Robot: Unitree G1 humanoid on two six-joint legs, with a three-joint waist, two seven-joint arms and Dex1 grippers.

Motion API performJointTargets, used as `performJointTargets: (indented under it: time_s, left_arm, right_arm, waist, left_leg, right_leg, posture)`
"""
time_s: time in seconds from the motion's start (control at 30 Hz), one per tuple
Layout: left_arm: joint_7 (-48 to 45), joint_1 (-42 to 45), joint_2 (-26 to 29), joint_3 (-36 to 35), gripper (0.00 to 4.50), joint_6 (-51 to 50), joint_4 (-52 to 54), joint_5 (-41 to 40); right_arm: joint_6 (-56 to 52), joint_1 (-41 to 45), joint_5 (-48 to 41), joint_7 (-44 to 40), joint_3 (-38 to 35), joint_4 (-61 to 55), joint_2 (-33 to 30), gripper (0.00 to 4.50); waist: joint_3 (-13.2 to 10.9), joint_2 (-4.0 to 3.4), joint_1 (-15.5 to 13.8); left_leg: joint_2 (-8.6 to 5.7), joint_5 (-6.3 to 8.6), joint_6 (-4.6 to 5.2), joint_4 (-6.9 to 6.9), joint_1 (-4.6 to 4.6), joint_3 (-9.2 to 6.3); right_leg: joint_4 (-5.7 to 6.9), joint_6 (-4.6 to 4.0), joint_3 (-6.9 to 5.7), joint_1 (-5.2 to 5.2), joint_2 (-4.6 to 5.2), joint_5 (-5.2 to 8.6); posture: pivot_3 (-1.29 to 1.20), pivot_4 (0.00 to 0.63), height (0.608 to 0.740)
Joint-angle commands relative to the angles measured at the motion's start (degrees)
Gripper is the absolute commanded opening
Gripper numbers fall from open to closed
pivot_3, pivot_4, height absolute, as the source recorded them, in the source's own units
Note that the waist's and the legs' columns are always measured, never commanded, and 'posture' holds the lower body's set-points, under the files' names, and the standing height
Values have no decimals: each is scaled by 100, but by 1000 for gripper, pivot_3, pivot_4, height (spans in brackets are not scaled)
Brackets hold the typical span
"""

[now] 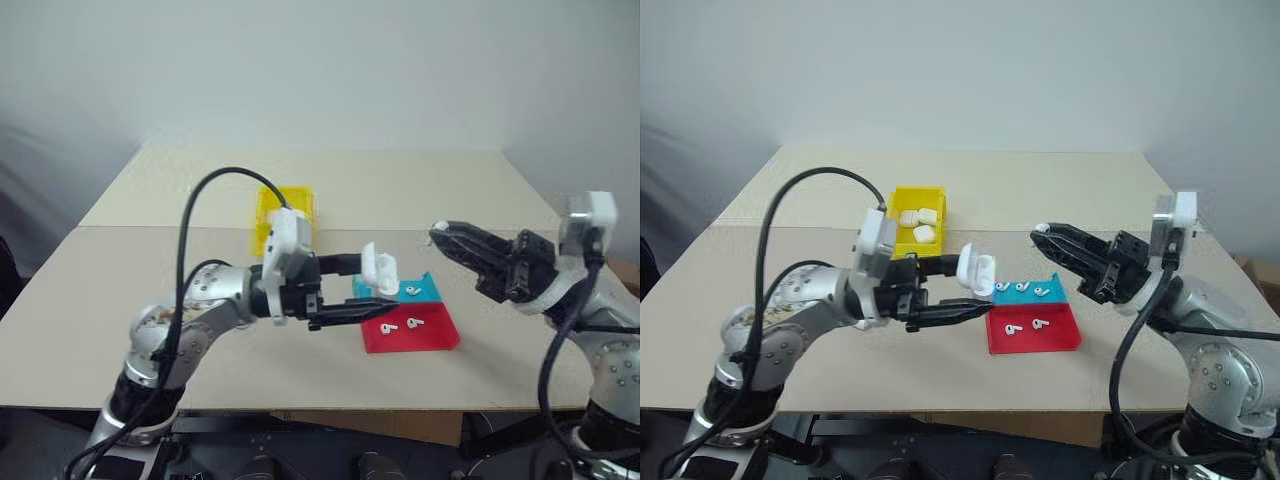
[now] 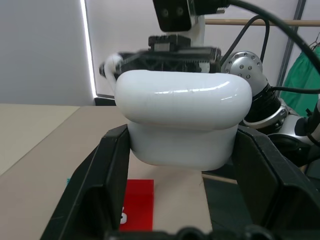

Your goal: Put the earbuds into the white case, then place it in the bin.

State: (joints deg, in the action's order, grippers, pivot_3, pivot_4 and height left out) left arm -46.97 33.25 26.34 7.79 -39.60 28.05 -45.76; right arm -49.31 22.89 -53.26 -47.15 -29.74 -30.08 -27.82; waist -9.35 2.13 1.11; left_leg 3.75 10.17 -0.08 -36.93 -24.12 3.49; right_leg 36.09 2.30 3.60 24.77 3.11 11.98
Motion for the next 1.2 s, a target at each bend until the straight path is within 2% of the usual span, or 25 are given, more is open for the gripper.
performJointTargets:
  time_s: [0.03, 0.37, 1.2]
  left_arm:
    - [30, 198, -130, 12, 2755, 125, 15, 78]
    - [-20, 243, -273, 12, 2755, 113, -25, 144]
    - [-117, 317, -228, 8, 2755, 60, -17, 137]
  right_arm:
    - [30, 88, -578, 500, 4, -383, -88, 625]
    - [244, -245, -1187, 738, 397, -615, -532, 625]
    - [824, -411, -1203, 769, 861, -699, -1023, 625]
  waist:
    - [0, -1, -6]
    - [0, 0, -9]
    - [0, 0, -13]
  left_leg:
    - [0, 0, 0, 0, 0, 0]
    - [-1, 0, 0, 0, -3, 0]
    - [-1, 0, 0, 0, -4, 0]
  right_leg:
    - [0, -5, 0, 0, 0, 3]
    - [-5, -19, 2, 0, 1, 12]
    - [-9, -19, 2, 0, 2, 13]
  posture:
    - [0, 150, 740]
    - [0, 150, 740]
    - [0, 150, 740]
